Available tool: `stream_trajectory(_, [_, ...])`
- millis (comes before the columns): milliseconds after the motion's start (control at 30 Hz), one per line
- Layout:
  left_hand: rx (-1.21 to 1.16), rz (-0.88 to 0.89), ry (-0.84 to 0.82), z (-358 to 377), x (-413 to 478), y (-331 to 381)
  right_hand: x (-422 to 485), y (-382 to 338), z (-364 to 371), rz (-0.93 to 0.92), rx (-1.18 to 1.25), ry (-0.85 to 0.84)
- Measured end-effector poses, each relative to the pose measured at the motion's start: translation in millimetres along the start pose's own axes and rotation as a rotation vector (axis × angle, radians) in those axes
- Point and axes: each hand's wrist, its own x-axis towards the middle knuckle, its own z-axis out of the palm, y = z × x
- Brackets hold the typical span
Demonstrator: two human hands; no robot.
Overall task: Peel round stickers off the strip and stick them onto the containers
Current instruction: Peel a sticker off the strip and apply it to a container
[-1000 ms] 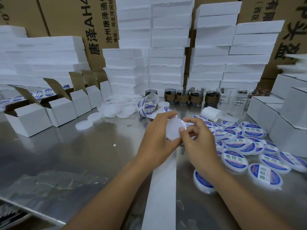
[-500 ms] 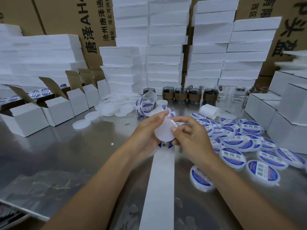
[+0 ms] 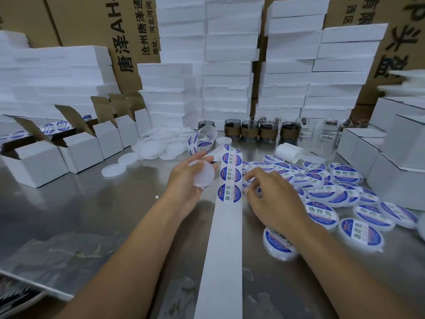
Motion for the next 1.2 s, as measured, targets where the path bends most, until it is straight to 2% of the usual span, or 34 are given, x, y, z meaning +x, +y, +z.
stream_trajectory(67, [0.178, 0.032, 0.124, -2.3, 0.5, -1.6, 0.2, 2.2, -0.2, -0.035, -0.041, -0.011])
stream_trajectory(133, [0.330, 0.033, 0.170, -4.0, 0.2, -4.8, -0.1, 2.4, 0.7, -0.077, -0.049, -0.053])
stream_trajectory(267, [0.530, -0.011, 0.102, -4.4, 0.8, -8.6, -0.3, 1.9, 2.4, -0.102, -0.047, -0.152])
stream_trajectory(400, [0.776, -0.041, 0.044, -3.2, 0.3, -10.1, -0.5, -0.6, 3.1, -0.106, -0.010, -0.173])
stream_trajectory(533, [0.685, -0.003, 0.020, -0.9, -3.6, -9.8, -0.7, -0.8, 3.3, -0.122, -0.009, -0.120])
stream_trajectory(667, [0.571, 0.046, -0.037, 2.6, -4.8, -10.4, 1.4, -4.1, 2.4, -0.123, -0.001, 0.114])
stream_trajectory(733, [0.508, 0.036, -0.075, 2.5, -4.3, -10.8, 2.8, -5.3, 1.9, -0.134, 0.004, 0.178])
stream_trajectory(900, [0.412, -0.017, -0.167, 1.5, -5.5, -10.8, 3.2, -5.2, 2.2, -0.156, -0.023, 0.176])
stream_trajectory(1200, [0.426, -0.047, -0.182, 5.0, -7.3, -10.1, 1.6, -6.3, 1.9, -0.117, 0.009, 0.207])
